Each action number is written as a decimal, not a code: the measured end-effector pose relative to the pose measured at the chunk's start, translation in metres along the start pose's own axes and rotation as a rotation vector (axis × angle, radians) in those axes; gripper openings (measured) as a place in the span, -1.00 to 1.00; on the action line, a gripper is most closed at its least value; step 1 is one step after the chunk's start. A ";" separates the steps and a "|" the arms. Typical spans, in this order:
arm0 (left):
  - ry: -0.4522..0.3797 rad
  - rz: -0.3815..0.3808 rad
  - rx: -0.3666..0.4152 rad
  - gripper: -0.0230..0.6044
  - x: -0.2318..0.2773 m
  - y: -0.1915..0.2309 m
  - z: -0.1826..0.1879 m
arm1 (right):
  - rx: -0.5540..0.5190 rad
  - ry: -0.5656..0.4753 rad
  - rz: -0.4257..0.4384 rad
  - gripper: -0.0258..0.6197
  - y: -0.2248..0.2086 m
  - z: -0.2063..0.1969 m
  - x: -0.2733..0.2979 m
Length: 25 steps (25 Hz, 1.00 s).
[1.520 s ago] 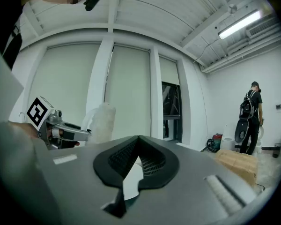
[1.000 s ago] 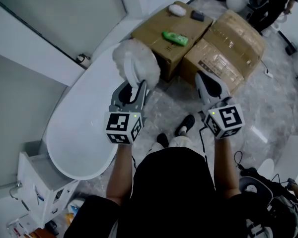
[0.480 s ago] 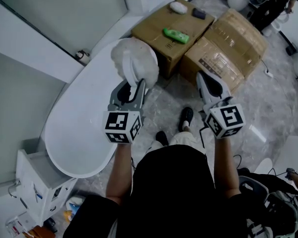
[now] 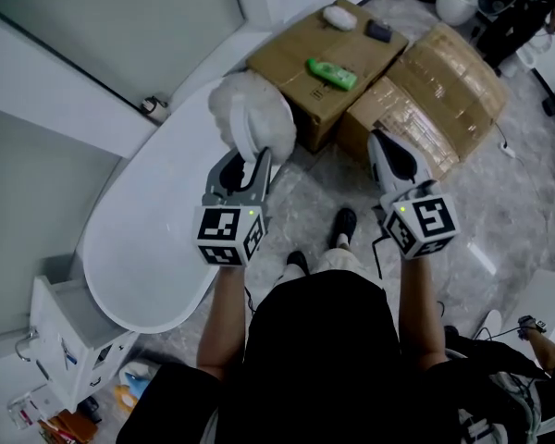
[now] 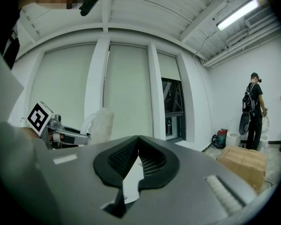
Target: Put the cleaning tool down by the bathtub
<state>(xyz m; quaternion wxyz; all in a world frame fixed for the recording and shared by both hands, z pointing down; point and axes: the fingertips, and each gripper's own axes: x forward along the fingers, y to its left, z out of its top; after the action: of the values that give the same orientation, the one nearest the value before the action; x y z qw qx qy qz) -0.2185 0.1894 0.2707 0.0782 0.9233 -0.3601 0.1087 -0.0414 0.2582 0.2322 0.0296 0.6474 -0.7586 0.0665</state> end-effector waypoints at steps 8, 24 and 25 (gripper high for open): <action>0.017 0.048 -0.011 -0.57 0.058 -0.003 0.014 | -0.001 -0.002 0.047 -0.89 -0.054 0.009 0.036; 0.046 0.186 -0.051 -0.58 0.148 -0.024 0.019 | -0.007 0.019 0.167 -0.89 -0.155 0.006 0.085; 0.046 0.194 -0.050 -0.58 0.151 -0.026 0.020 | -0.008 0.021 0.173 -0.89 -0.159 0.005 0.086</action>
<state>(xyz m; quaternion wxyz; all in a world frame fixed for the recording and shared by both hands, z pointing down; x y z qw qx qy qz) -0.0894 0.1059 0.2891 0.0985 0.8791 -0.4485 0.1277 0.1024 0.1495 0.2488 0.0341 0.5785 -0.8118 0.0727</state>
